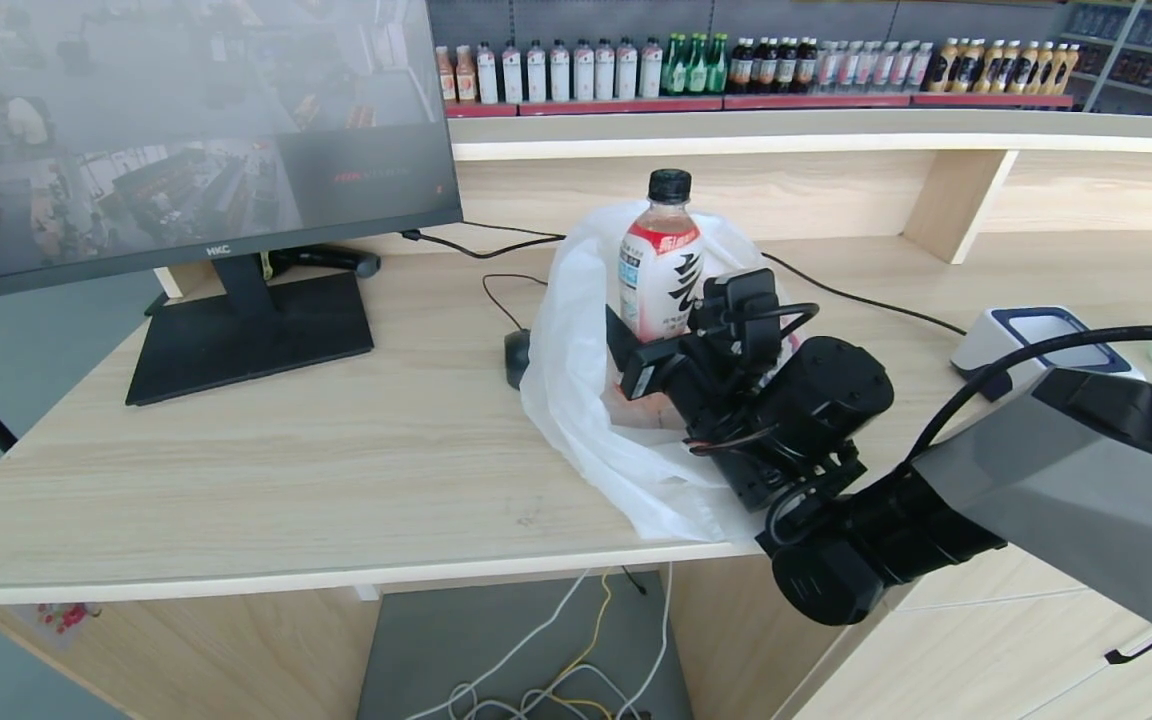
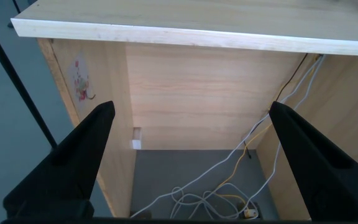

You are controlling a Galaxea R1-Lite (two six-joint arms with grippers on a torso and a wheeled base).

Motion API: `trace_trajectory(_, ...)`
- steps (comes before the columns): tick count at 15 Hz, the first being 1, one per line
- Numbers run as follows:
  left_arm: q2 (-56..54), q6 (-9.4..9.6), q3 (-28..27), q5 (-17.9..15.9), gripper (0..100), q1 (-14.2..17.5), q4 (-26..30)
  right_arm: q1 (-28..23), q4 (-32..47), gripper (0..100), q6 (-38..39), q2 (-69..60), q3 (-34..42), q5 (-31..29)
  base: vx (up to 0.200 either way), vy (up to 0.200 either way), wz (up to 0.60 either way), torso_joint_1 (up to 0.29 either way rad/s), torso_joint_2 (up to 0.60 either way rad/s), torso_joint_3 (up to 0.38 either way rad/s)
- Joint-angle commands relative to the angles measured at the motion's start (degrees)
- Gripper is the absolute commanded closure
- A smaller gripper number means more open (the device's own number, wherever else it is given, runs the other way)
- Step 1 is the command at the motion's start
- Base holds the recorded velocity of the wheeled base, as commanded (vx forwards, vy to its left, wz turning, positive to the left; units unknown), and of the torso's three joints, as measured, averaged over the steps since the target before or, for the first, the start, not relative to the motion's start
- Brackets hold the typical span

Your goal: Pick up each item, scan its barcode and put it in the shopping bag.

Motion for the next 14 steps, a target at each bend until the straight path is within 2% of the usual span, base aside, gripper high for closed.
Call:
trace_trajectory(1, -0.01, -0.03, 0.0, 0.0, 0, 0.01, -0.01, -0.01, -0.08, 0, 0.05, -0.39, 0.03, -0.03, 0.0, 0.0, 0.0, 0.0, 0.0, 0.0)
trace_trajectory(6, -0.01, -0.03, 0.0, 0.0, 0, 0.01, -0.01, 0.08, -0.08, 0, 0.66, -1.97, 1.7, -0.03, 0.0, 0.0, 0.0, 0.0, 0.0, 0.0)
trace_trajectory(14, -0.01, -0.03, 0.0, 0.0, 0, 0.01, -0.01, 0.61, -0.08, 0, 0.57, -9.8, 9.88, -0.03, 0.0, 0.0, 0.0, 0.0, 0.0, 0.0)
